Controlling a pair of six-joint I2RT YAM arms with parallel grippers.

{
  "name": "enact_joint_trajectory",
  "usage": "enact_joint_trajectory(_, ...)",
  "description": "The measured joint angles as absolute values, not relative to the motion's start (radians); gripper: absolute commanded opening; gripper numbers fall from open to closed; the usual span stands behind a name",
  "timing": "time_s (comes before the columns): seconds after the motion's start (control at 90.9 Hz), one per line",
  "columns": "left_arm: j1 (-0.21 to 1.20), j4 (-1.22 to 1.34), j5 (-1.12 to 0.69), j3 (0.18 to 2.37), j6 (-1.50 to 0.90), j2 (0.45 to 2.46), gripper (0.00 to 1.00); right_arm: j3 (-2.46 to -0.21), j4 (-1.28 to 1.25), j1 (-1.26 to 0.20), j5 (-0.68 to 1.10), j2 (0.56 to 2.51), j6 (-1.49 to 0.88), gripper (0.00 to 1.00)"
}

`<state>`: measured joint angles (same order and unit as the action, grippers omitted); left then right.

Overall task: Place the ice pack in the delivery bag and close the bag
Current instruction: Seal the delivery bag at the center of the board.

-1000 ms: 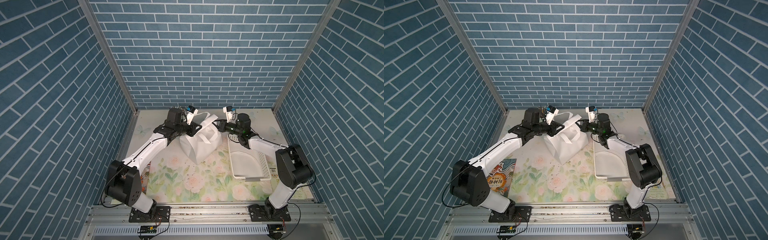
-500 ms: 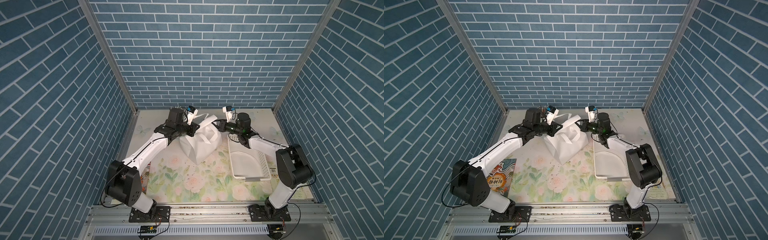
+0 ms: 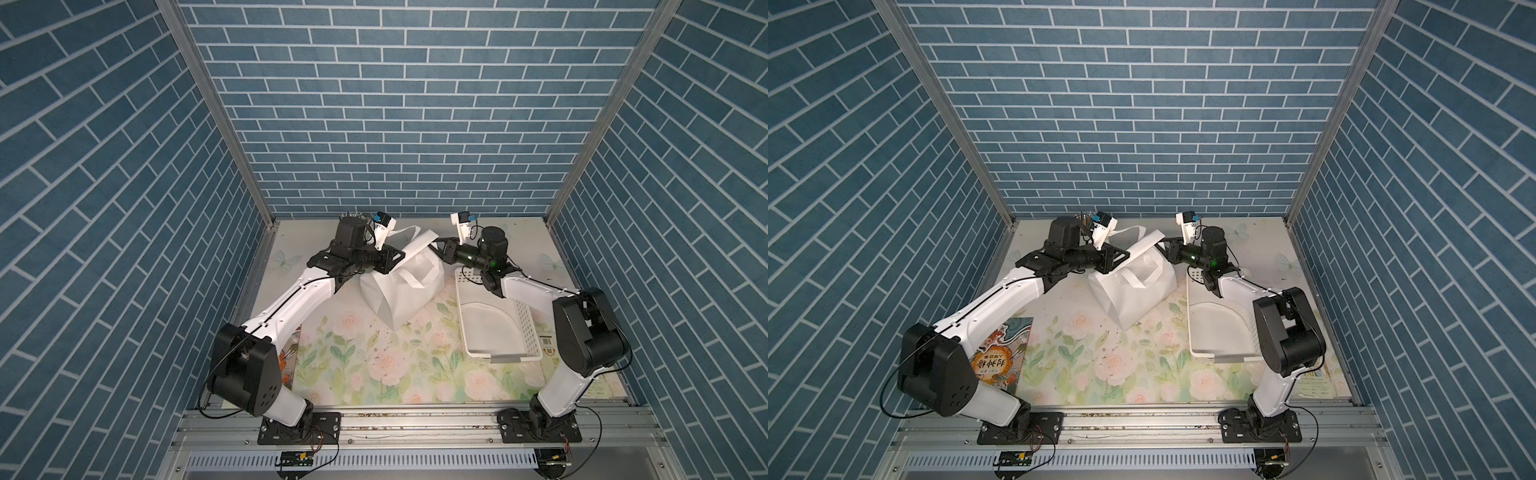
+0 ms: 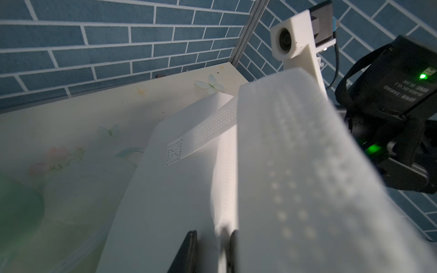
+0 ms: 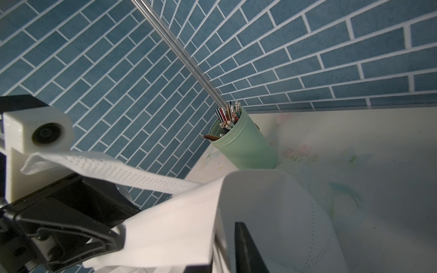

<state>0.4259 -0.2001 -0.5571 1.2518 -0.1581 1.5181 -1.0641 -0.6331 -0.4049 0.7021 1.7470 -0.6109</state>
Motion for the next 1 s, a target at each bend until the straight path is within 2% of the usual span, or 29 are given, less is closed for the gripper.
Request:
enact_joint_trajectory(0.077,0.426,-0.192,-0.562,1.251,-0.175,1.518,0.44,-1.060,-0.638,-0.400,0.709,1.747,-0.596,0.20)
enact_joint_trajectory(0.165,0.426,-0.188,-0.557,1.253,-0.204,1.518,0.46,-1.044,-0.657,-0.392,0.722,1.747,-0.592,0.18)
enact_joint_trajectory(0.583,0.484,-0.249,-0.532,1.435,-0.220,1.641,0.47,-1.004,-0.712,-0.380,0.762,1.747,-0.577,0.13)
enact_joint_trajectory(0.847,0.491,-0.314,-0.495,1.596,-0.190,1.773,0.43,-1.001,-0.728,-0.380,0.783,1.747,-0.577,0.09)
enact_joint_trajectory(1.001,0.492,-0.337,-0.483,1.613,-0.171,1.816,0.41,-0.996,-0.730,-0.380,0.785,1.747,-0.578,0.07)
